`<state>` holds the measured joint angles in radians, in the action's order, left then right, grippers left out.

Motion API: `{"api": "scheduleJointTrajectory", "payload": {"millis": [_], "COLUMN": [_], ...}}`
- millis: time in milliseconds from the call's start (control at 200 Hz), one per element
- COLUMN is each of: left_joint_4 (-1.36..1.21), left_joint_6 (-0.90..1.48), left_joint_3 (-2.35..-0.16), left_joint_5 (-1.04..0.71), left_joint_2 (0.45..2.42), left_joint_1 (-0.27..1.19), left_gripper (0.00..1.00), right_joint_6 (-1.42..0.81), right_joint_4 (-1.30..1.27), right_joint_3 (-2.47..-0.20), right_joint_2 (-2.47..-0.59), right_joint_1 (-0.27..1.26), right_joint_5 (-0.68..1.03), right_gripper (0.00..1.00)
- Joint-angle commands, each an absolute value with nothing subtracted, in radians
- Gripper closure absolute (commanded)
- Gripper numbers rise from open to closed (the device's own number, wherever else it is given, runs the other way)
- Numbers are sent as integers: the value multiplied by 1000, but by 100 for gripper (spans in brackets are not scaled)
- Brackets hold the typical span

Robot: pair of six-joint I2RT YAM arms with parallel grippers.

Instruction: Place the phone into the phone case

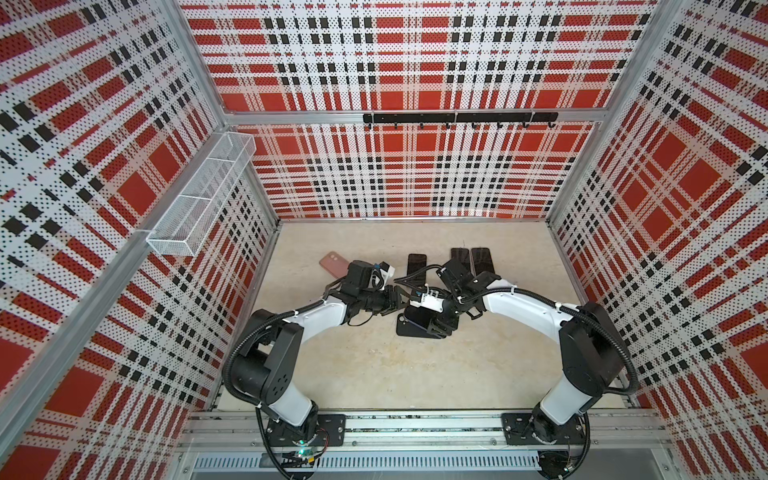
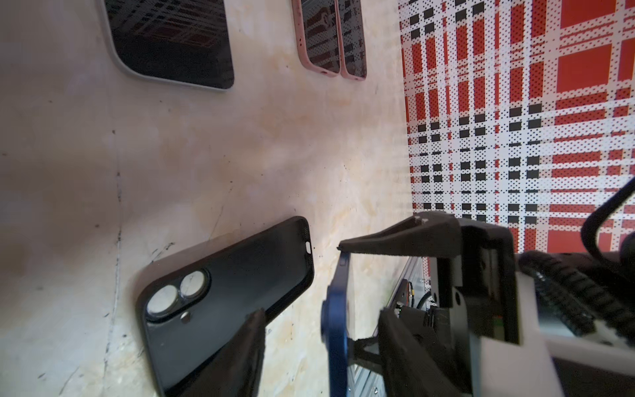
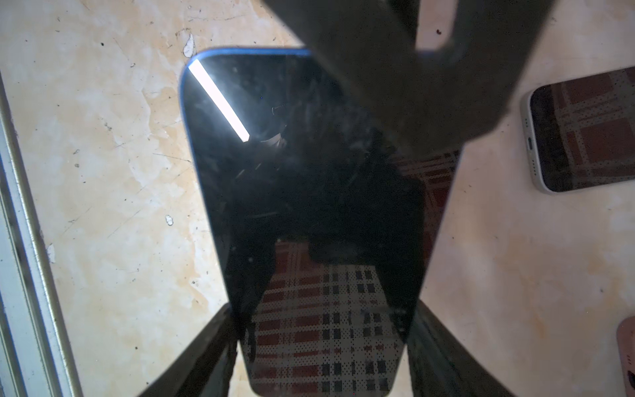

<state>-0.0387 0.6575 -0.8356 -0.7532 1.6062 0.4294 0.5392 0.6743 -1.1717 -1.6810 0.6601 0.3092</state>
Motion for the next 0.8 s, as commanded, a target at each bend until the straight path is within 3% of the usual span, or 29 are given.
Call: {"api": "scheduleJointTrajectory", "payload": {"millis": [0,356,596,701,797], "left_joint_4": [-72,-73,-91,-108,-153], "left_joint_6": [653,650,661,673,699], "left_joint_3": [-827,-813,-810,-808,-793], "left_joint_5": [-779,-799,-790,-775,-755], "left_joint_2": [1618,1633,1637,1631,1619], "left_joint_1": [440,464,469,473,477], "left_gripper": [50,61,83,92,98], "right_joint_6": [592,629,653,655,646], "right_joint_4": [654,653,660,650,635], "right_joint_3": [-1203,-1226,-1238,-1231,-1221], "right_joint_2": [-1689,-1709,-1709,-1704,-1692], "right_joint_1": [667,667,668,669,670], "right_joint_5": [342,305,295,279,275], "right_gripper": [67,64,61,54,41]}}
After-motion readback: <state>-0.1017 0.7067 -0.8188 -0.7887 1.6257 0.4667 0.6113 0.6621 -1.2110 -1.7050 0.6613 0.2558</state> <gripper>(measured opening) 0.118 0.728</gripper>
